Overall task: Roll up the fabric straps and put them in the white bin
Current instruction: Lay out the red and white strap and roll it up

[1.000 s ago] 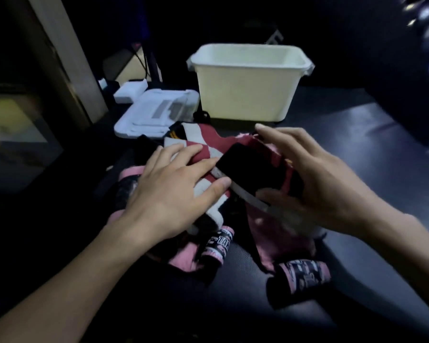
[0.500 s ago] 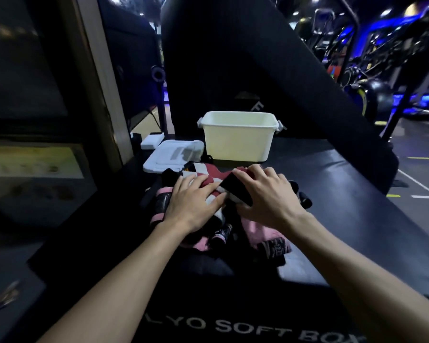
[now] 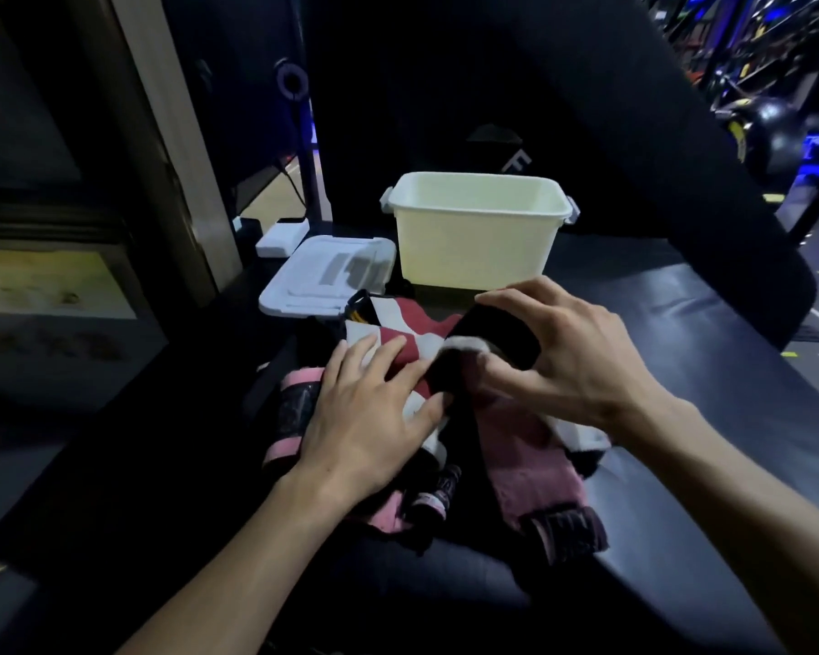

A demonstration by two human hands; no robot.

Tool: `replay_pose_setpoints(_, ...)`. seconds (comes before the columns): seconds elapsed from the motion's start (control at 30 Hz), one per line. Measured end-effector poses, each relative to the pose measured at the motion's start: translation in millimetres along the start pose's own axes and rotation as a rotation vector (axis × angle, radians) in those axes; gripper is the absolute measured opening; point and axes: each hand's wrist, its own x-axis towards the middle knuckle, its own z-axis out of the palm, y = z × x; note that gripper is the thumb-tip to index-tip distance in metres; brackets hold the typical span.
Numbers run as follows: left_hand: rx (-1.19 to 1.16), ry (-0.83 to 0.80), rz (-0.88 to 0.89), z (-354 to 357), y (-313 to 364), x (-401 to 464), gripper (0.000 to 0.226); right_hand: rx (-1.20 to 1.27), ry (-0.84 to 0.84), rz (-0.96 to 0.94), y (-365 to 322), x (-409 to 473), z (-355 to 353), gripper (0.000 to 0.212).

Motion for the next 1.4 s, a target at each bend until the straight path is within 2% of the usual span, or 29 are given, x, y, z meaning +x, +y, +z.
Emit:
replay_pose_setpoints(0.2, 0.039, 0.008, 0.009, 5.3, -0.2, 1.2, 0.077, -0.049, 0.157, -0.028, -1.4, -5.5, -7.5, 0.071)
replay_pose_setpoints(0.37, 0.017, -0.017, 0.009, -10.9, 5.0, 1.6, 0.054, 0.077, 0.299, 0.137, -13.0, -15.1, -47.2, 0.066)
replay_pose_setpoints(0.43, 0.005, 0.024, 0.025, -16.9, 8.7, 2.8, 0.052, 0.122, 0.317, 0.207, -9.1, -17.0, -63.3, 0.062)
replay_pose_setpoints(0.57, -0.086, 0.138, 0.185, -29.8, 30.8, -2.4, 0.04, 0.271, 0.35, 0.367, 10.0, -18.4, -96.4, 0.041)
replay_pose_setpoints(0.67, -0.119, 0.025, 0.332, -29.9, 63.5, -6.6, 0.04, 0.369, 0.371, 0.473, 24.8, -18.4, -116.8, 0.026)
replay_pose_setpoints(0.77, 0.015, -0.131, 0.413, -16.2, 85.2, -2.4, 0.058, 0.409, 0.379, 0.543, 36.4, -19.2, -138.2, 0.027)
replay_pose_setpoints(0.83, 0.156, -0.261, 0.388, -5.0, 86.8, 1.6, 0.072, 0.409, 0.367, 0.596, 43.8, -22.2, -152.9, 0.031)
replay_pose_setpoints(0.9, 0.25, -0.317, 0.345, 4.3, 84.1, 4.7, 0.077, 0.432, 0.351, 0.629, 52.9, -25.9, -166.6, 0.036)
replay_pose_setpoints(1.0, 0.249, -0.316, 0.314, 7.9, 81.1, 6.5, 0.081, 0.458, 0.34, 0.703, 65.9, -33.3, -182.3, 0.038)
replay_pose_setpoints(1.1, 0.229, -0.378, 0.271, 1.1, 76.4, 6.3, 0.098, 0.517, 0.339, 0.777, 73.7, -43.4, -199.2, 0.039)
replay_pose_setpoints(1.2, 0.202, -0.367, 0.243, -6.2, 62.3, 11.9, 0.067, 0.561, 0.333, 0.847, 84.7, -55.6, -211.3, 0.05)
replay_pose_setpoints(1.3, 0.198, -0.371, 0.23, -10.4, 44.4, 15.5, 0.062, 0.575, 0.22, 0.928, 83.2, -72.8, -214.5, 0.043)
replay_pose_setpoints(1.4, 0.136, -0.374, 0.242, -13.7, 35.2, 19.7, 0.06, 0.557, -0.009, 1.006, 74.7, -90.0, -209.6, 0.042)
